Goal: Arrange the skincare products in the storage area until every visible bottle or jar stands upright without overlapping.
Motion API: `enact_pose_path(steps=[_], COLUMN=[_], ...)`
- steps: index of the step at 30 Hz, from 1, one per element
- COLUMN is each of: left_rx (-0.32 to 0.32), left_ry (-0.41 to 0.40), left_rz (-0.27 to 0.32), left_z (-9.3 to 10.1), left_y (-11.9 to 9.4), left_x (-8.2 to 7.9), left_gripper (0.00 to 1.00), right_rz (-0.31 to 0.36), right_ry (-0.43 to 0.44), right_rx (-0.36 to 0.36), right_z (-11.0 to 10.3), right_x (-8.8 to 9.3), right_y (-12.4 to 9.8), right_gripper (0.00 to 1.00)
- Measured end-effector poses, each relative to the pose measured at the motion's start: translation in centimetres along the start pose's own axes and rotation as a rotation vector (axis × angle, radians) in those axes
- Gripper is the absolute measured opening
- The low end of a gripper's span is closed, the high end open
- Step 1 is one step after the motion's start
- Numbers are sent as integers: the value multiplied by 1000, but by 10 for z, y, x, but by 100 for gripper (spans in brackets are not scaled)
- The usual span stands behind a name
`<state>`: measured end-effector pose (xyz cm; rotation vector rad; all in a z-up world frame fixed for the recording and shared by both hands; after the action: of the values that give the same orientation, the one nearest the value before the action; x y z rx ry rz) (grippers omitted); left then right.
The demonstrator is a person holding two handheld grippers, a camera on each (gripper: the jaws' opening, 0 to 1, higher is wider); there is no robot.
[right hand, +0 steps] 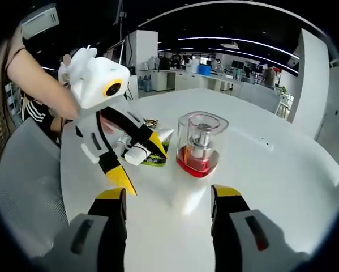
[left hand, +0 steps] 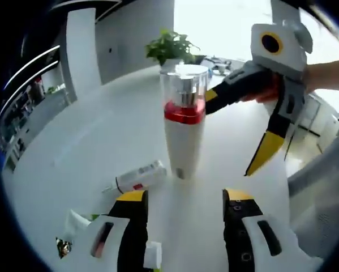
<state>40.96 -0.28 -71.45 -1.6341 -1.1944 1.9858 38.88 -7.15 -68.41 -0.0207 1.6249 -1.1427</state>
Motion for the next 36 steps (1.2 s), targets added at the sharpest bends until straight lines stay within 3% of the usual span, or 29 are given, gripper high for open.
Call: enact_pose_path(steps=[4, 17, 27, 36], left_rx=[-24, -58, -73, -121], left_ry=[-4, -133, -175, -252], left_rz=[-10, -27, -36, 6], left_z=[-1, 3, 19, 26], left_y=[-14, -55, -90, -124], left_x=[14, 57, 87, 108], left_gripper=[54, 67, 78, 85], right_rz=[9, -3, 17, 42], right_ry=[21, 79, 124, 150], right_rx=[7, 19, 18, -1], right_z=[-9, -35, -68, -95], right_x=[5, 24, 22, 15], right_y=[-8, -27, -35, -43], right_gripper=[63, 70, 78, 87])
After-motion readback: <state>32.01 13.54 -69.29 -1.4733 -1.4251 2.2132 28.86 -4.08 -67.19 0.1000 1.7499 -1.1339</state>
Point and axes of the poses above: the point that each gripper's makers call its tool centre point, and the gripper's own axes: y roughly forward along the fingers, z roughly to its right, x roughly out of its underside, the point moved 1 cm from there along -y, roughly backward along the fingers, and after that the axes turned 9 degrees about -z, right-handed, at the moved point
